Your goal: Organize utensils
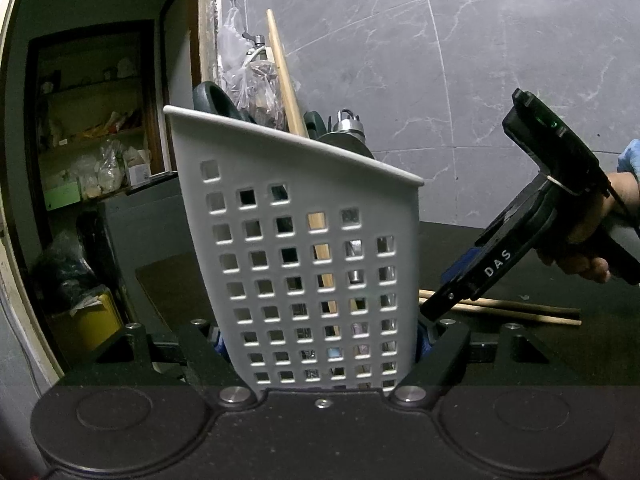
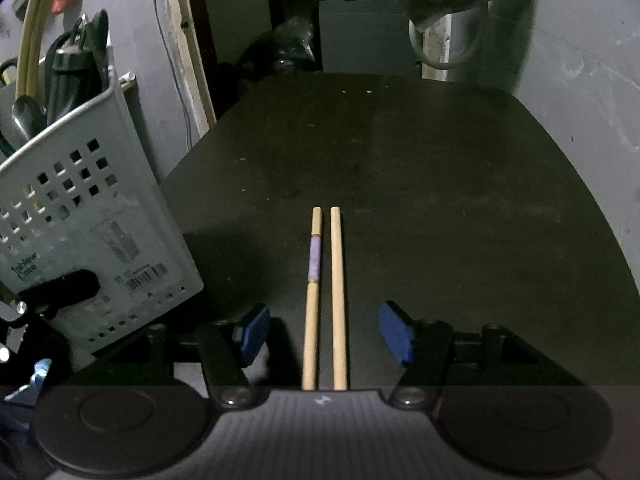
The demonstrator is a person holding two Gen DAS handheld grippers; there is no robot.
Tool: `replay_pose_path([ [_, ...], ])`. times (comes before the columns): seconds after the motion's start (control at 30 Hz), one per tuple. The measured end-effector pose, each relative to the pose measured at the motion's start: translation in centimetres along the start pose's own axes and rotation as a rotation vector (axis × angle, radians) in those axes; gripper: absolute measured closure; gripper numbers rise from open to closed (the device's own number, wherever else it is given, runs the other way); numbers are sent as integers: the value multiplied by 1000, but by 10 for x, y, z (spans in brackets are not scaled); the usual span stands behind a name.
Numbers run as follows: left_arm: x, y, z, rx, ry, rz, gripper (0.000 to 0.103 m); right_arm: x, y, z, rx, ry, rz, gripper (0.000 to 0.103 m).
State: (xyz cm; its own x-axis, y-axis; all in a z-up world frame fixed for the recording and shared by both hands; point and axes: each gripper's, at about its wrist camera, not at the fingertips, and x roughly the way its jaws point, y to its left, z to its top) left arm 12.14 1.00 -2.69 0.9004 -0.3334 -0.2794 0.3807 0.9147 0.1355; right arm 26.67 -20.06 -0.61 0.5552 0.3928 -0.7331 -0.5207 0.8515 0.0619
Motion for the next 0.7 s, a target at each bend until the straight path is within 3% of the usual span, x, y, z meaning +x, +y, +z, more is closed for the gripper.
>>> replay_pose_path([
  [0.1,0,0,0,0,0,0,24,3,7,1,-35,-1,-36,50],
  [0.17,1,0,0,-3,-1,-1,24,3,10,2,-40,-1,-31,71],
  [0.27,1,0,0,-5,-1,-4,25,3,12,2,-49,5,-21,88],
  [0.7,2,3,0,-16,2,-12,25,5,13,13,-43,72,-37,89],
])
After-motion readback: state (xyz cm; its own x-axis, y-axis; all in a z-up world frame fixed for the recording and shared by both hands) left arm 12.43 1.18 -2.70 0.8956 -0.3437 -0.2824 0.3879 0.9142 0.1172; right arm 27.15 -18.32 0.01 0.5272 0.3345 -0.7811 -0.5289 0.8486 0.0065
